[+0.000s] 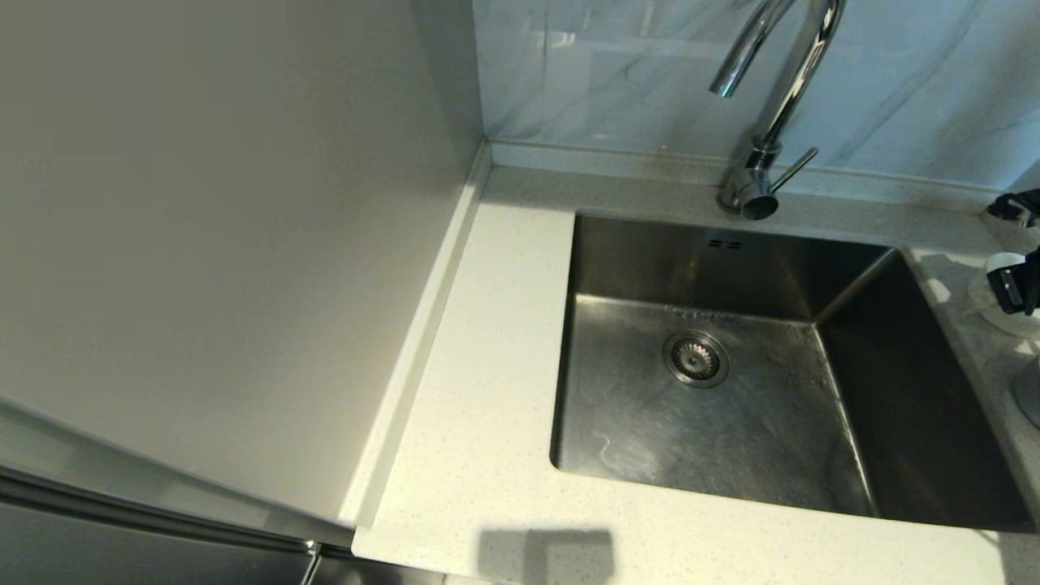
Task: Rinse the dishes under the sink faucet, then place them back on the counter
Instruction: Put a bowl into the sink
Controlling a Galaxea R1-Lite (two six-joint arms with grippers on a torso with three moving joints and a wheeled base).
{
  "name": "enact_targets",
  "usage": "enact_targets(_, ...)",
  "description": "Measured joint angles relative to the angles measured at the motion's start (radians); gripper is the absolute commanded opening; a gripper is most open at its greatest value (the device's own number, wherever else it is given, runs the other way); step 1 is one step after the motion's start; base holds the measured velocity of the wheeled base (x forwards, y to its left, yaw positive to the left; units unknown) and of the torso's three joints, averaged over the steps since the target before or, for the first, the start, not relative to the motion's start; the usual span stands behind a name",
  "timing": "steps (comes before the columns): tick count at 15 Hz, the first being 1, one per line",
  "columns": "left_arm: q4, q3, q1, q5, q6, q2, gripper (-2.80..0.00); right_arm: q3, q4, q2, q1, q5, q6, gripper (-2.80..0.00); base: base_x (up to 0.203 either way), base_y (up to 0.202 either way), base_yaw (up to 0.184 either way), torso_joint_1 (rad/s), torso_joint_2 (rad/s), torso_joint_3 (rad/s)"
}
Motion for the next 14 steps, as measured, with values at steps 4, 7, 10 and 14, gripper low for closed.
enact_targets(4, 0.000, 0.000, 0.000, 0.001, 0.000, 0.000, -2.80, -0.014, -0.011, 0.017, -0.003, 0.001, -0.039, -2.80, 0.000, 0.000, 0.000, 0.000, 0.00, 0.000)
enact_targets(7, 0.001, 0.000, 0.000, 0.001, 0.000, 0.000, -2.80, -0.015, -0.014, 0.017, -0.001, 0.007, -0.039, -2.80, 0.000, 0.000, 0.000, 0.000, 0.00, 0.000)
enact_targets(10, 0.000, 0.000, 0.000, 0.001, 0.000, 0.000, -2.80, -0.010, -0.037, 0.009, 0.012, 0.028, -0.048, -2.80, 0.000, 0.000, 0.000, 0.000, 0.00, 0.000)
enact_targets(14, 0.000, 0.000, 0.000, 0.001, 0.000, 0.000, -2.80, 0.016, -0.069, -0.039, 0.054, 0.119, -0.050, -2.80, 0.000, 0.000, 0.000, 0.000, 0.00, 0.000)
